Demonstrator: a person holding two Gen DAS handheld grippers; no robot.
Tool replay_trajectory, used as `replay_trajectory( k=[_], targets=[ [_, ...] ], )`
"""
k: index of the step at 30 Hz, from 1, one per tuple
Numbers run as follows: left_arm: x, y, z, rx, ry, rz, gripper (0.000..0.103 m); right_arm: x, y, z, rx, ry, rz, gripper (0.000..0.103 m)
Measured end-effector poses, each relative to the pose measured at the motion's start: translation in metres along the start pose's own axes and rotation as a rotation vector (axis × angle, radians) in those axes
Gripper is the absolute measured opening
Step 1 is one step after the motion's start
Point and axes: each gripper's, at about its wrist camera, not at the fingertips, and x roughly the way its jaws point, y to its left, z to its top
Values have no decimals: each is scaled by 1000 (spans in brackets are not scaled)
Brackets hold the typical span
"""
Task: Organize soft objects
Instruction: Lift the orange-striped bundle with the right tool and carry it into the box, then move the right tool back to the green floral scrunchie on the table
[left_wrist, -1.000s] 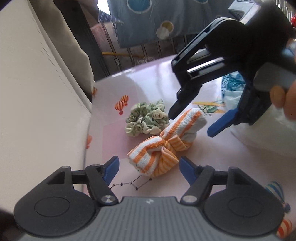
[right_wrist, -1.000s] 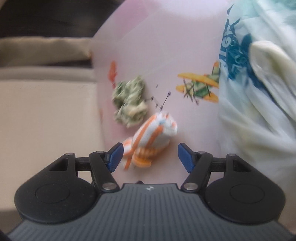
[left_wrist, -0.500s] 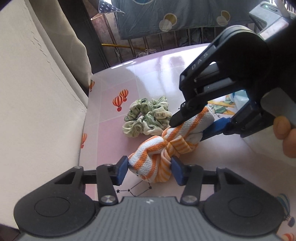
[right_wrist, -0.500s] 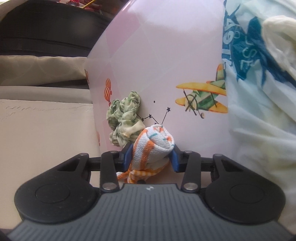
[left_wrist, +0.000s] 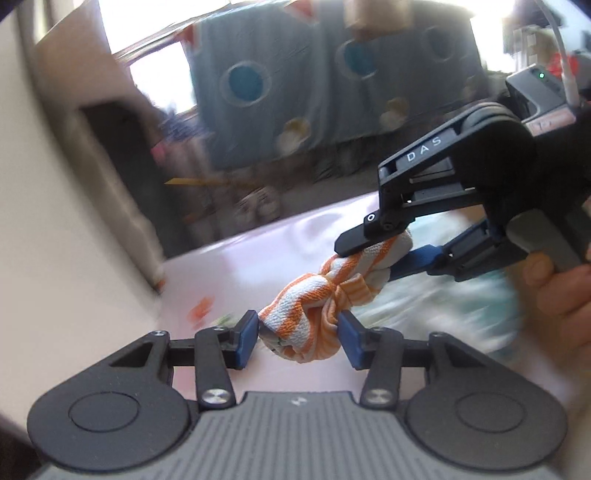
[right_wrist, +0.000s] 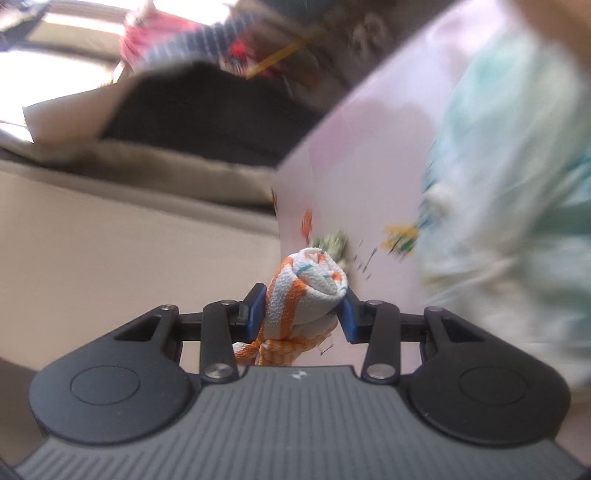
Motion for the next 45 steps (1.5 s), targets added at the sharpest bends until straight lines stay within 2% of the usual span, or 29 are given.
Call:
replay_trajectory(
  k=[4, 6, 8, 11, 15, 17, 20, 23, 26, 30, 33, 38, 45],
  targets=[
    [-12, -60, 22, 40, -35, -185, 49, -94, -26, 14, -39, -134, -47, 38],
    [-14, -88, 29, 55, -35, -281, 56, -139, -40, 19, -60, -203, -96, 37],
    [-15, -112, 30, 67, -31, -343, 58, -182, -56, 23, -79, -271, -155, 37],
    [-11, -135, 26, 85, -18, -364, 58, -238, -78, 29, -118, -347, -253, 37],
    [-6, -141, 11, 77, 12, -348, 58, -281, -92, 37, -267, -386, -444, 37],
    [-4, -133, 4, 57, 25, -326, 58, -286, -96, 41, -345, -356, -536, 37],
    [-4, -115, -7, 9, 47, -291, 58, -279, -108, 47, -417, -215, -618, 37],
    [-7, -88, -18, -40, 72, -248, 58, -245, -123, 51, -483, -37, -677, 37],
    [-8, -70, -27, -87, 94, -212, 58, -198, -130, 51, -569, 81, -754, 39],
    [-20, -44, -41, -151, 105, -176, 58, -154, -138, 54, -535, 142, -745, 41],
    [-25, -30, -51, -176, 110, -148, 58, -140, -141, 60, -426, 144, -674, 45],
    [-31, -12, -68, -198, 112, -92, 58, -141, -142, 64, -337, 53, -633, 55],
    [-32, 10, -97, -205, 108, 18, 66, -166, -108, 58, -336, -71, -539, 62]
  ],
)
